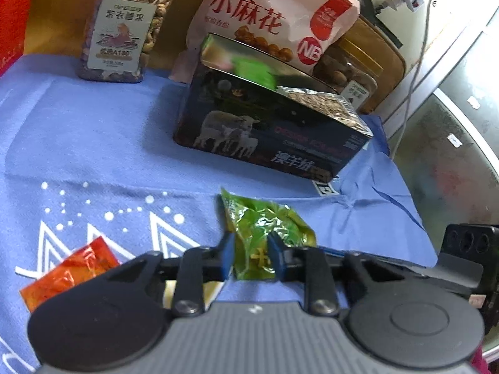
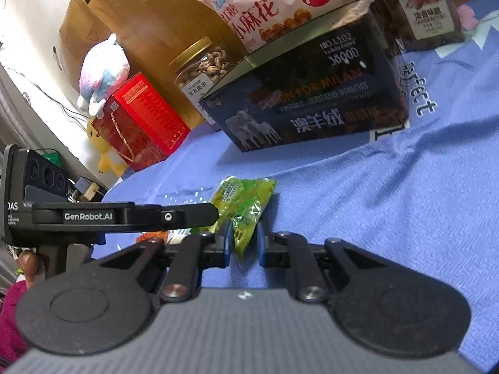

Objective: Organize snacks
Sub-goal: 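Reach the left tool to the green pickled packet and grasp it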

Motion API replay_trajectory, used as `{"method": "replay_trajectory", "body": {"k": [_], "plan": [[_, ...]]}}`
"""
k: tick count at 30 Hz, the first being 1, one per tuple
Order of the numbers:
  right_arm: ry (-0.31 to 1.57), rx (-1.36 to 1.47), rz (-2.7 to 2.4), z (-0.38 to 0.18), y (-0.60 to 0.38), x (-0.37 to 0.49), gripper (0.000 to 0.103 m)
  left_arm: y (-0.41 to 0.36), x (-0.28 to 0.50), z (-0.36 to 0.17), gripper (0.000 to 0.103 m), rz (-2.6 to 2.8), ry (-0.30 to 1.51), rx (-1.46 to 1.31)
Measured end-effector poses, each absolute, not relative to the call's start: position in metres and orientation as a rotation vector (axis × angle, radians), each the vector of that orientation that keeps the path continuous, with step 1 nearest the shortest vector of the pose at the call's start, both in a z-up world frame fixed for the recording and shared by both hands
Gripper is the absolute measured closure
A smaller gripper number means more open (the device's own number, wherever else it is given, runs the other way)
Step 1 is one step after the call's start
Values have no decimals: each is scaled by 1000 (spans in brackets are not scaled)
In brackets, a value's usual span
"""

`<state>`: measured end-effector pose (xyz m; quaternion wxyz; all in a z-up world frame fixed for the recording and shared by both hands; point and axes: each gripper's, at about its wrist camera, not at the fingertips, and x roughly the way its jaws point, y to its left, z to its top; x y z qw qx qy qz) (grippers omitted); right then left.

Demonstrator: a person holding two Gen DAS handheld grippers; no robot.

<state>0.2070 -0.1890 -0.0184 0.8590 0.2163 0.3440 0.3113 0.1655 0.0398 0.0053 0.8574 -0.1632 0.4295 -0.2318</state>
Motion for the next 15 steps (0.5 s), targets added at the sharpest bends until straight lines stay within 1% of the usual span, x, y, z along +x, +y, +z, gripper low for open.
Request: {"method": "replay_trajectory", "body": {"k": [3, 4, 9, 14, 15], "plan": [[697, 439, 669, -18, -190, 206, 85, 36, 162, 8, 82, -514, 894, -338], [687, 438, 672, -17, -190, 205, 86, 34, 161, 10, 86, -531, 890, -342], [673, 443, 689, -15, -189, 206, 86, 30, 156, 23, 86, -598, 853, -351], [686, 405, 657, -16, -184, 208, 86, 45, 161, 24, 84, -527, 838, -362], [684, 414, 656, -16, -186, 209, 86, 53, 163, 23, 81, -507, 843, -377]]}}
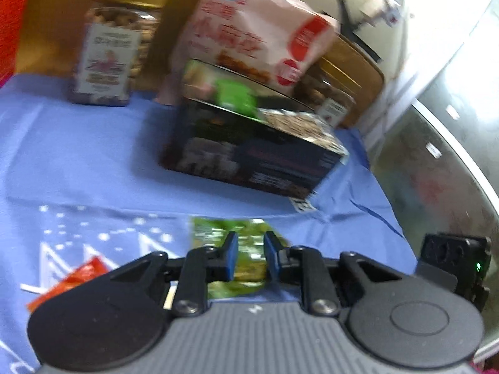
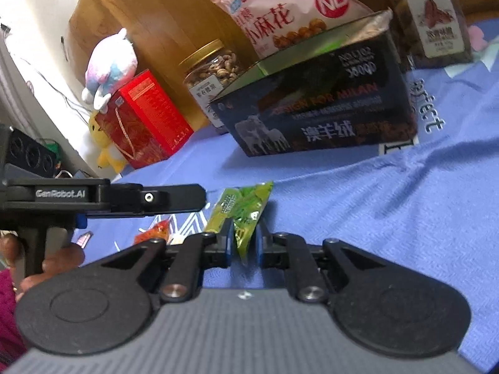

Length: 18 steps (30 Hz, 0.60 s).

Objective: Organize snacks
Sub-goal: 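Reach the left tool to the green pickled packet and grasp it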

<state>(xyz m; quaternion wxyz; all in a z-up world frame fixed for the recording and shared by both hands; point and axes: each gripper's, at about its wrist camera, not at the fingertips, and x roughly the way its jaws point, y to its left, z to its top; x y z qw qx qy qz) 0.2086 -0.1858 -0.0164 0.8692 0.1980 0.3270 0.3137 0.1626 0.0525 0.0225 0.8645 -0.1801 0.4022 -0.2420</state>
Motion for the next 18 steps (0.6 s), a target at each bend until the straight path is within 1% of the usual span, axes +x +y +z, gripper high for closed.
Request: {"method": "replay_trajectory", "body": {"k": [2, 4, 6, 12, 18], "plan": [[675, 411, 633, -16, -189, 208, 86, 65, 167, 20, 79, -469, 852, -398], [689, 438, 629, -18, -192, 210, 86, 77, 170, 17, 70, -448, 863, -418], [703, 470, 629, -20, -195, 212, 86, 80, 173, 14, 68, -458, 879, -435], [782, 690, 659, -32, -216, 225, 88, 60, 184, 0, 68, -539, 948, -440], [817, 903, 694, -45, -235, 231, 89, 60, 190, -7, 67, -553, 953, -518]]}}
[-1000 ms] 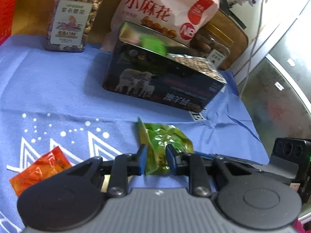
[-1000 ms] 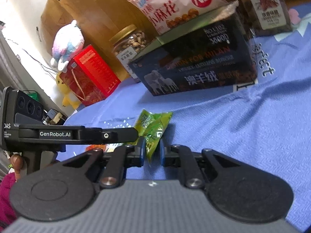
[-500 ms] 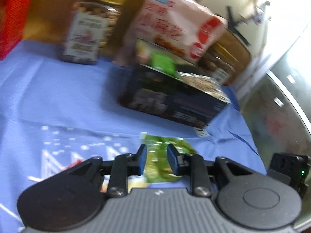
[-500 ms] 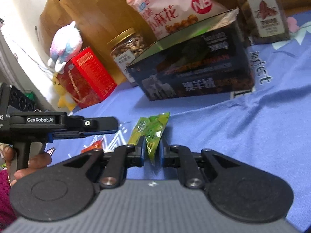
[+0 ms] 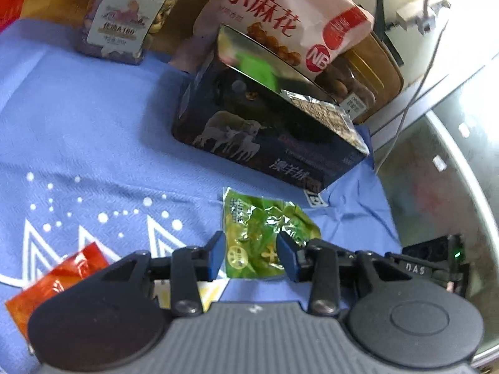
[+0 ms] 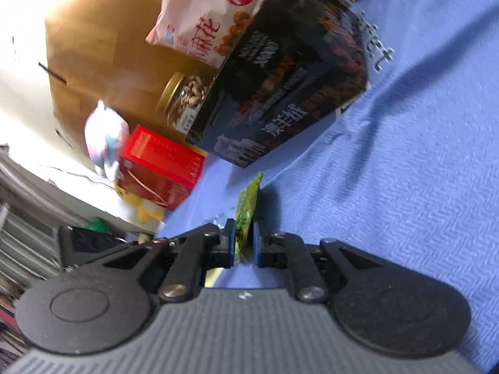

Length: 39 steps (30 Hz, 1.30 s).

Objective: Organize snacks
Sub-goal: 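Reach the left tool to the green pickled packet and grasp it, then carry the green packet over the tin box and release it inside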

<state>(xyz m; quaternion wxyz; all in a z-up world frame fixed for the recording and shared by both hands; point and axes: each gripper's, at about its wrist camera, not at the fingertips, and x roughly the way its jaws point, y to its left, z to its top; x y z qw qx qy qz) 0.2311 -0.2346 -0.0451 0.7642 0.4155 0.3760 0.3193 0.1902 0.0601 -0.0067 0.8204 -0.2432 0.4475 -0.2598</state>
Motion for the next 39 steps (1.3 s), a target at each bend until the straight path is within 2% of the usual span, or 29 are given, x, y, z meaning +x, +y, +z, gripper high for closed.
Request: {"method": "replay_trajectory", "body": {"k": [5, 8, 12, 18, 21, 22, 24, 33, 37, 39], "plan": [[821, 1054, 741, -54, -247, 233, 91, 70, 192, -10, 63, -569, 953, -599], [818, 1093, 759, -55, -250, 233, 92, 72, 191, -8, 54, -571, 941, -607], [811, 1179, 803, -59, -256, 233, 96, 67, 190, -7, 53, -605, 939, -607], [778, 1259, 856, -58, -260, 234, 96, 64, 189, -7, 53, -639, 930, -639], [793, 1167, 794, -54, -258, 234, 96, 64, 187, -5, 53, -619, 927, -613], [797, 1091, 752, -49, -256, 232, 93, 64, 187, -5, 53, -614, 932, -604], [806, 944, 680, -39, -249, 229, 92, 63, 187, -6, 53, -609, 939, -594], [824, 819, 706, -33, -232, 227, 87, 66, 188, -16, 56, -631, 962, -625], [807, 626, 685, -21, -208, 223, 80, 64, 187, -16, 56, -636, 947, -610], [782, 560, 678, -17, -200, 221, 82, 65, 187, -16, 56, -629, 945, -611]]}}
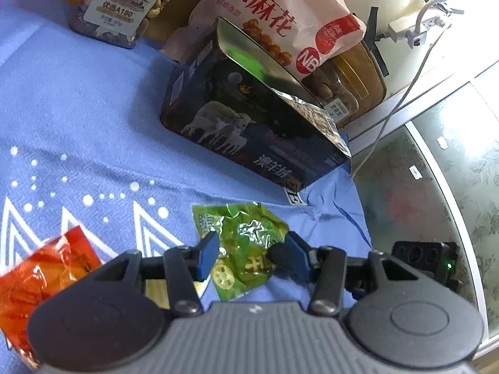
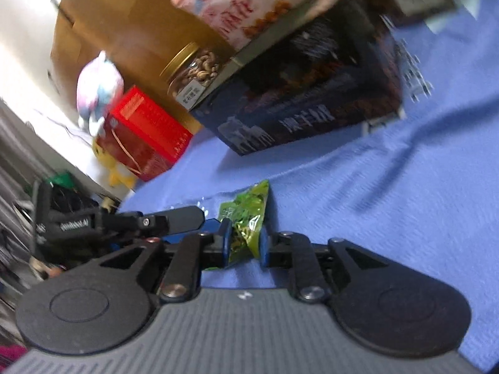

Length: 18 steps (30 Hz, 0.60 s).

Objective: Organize snacks
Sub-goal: 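Carry the green packet over the tin box and release it inside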

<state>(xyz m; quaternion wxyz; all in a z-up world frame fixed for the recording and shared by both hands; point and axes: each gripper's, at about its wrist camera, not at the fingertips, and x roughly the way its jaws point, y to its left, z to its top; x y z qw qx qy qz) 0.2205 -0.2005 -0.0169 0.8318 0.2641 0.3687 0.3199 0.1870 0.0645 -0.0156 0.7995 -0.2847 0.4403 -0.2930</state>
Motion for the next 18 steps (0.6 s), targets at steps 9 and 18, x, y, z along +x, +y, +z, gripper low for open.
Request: {"method": "replay_trajectory", "body": {"k": [9, 18], "plan": [[773, 1069, 747, -45, -250, 232, 84, 93, 178, 2, 33, -618, 876, -695], [746, 1001, 797, -22, -238, 229, 84, 66, 183, 23, 78, -682, 877, -615]]}}
